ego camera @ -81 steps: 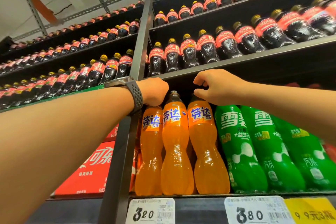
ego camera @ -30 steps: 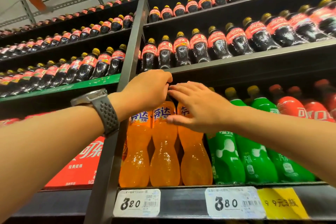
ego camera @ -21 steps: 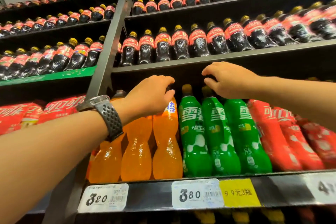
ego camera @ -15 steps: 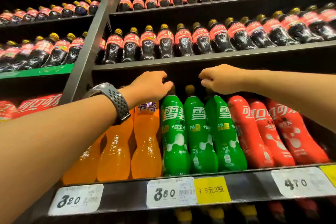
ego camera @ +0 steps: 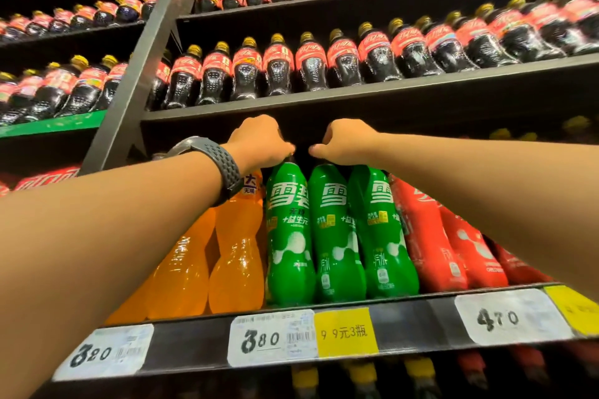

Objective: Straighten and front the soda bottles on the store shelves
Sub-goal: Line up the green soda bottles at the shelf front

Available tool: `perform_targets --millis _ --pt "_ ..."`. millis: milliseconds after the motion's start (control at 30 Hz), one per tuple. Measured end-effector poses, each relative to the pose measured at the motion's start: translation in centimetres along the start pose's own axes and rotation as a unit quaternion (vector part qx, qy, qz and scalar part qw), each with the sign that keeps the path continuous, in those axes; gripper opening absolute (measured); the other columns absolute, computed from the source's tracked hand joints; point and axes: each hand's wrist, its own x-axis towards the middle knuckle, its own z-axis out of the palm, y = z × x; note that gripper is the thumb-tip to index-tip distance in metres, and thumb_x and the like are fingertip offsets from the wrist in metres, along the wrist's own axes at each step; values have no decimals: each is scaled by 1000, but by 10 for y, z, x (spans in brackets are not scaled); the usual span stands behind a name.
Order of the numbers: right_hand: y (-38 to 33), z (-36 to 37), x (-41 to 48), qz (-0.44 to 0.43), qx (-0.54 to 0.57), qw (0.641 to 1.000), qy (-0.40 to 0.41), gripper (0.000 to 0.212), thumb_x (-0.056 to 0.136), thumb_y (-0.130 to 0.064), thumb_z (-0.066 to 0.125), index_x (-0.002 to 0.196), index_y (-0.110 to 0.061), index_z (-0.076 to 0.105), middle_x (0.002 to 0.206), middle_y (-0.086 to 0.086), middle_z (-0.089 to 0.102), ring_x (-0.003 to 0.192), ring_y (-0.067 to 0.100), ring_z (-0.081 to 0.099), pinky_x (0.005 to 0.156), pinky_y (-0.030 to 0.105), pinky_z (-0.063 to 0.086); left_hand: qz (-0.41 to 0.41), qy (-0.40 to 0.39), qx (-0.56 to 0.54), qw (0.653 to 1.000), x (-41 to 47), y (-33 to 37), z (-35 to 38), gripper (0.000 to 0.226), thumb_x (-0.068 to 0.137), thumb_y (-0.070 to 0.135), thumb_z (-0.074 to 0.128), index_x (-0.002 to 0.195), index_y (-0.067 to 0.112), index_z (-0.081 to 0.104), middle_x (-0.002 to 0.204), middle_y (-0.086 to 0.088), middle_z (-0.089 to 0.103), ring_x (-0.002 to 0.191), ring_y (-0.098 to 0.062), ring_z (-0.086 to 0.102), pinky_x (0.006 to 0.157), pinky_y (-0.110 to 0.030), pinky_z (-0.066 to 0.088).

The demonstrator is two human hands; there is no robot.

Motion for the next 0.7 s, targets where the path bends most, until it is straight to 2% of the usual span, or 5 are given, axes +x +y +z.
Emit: perform_targets --millis 67,133,367,500,700 --pt "-1 4 4 13 26 1000 11 38 77 -48 67 90 -13 65 89 6 65 78 24 61 65 30 48 -17 2 -17 1000 1 0 -1 35 80 43 67 99 14 68 102 -7 67 94 -27 62 71 -33 47" --pt "-1 5 5 23 51 998 29 30 74 -41 70 85 -14 65 84 5 66 72 21 61 61 28 49 -20 4 -31 999 1 0 -2 33 81 40 67 99 12 68 101 -7 67 93 -26 62 69 -31 46" --pt "0 -4 0 38 101 993 48 34 76 -42 71 93 -13 68 87 5 66 76 22 64 68 32 56 -5 -1 -63 998 -3 2 -5 26 87 32 63 103 12 70 104 -7 67 95 -23 61 72 -30 47" --pt "-2 -7 -4 40 104 992 60 37 73 -44 73 94 -13 69 83 5 66 74 20 64 63 28 54 14 -16 -52 998 -4 4 -8 26 90 29 58 107 13 71 106 -8 67 98 -24 60 72 -27 42" --pt "-4 -11 -6 61 109 990 65 51 69 -55 74 96 -12 66 89 6 66 79 23 65 71 38 58 19 -30 -57 998 -3 1 -9 28 92 30 56 112 14 69 109 -6 66 100 -22 59 75 -29 44"
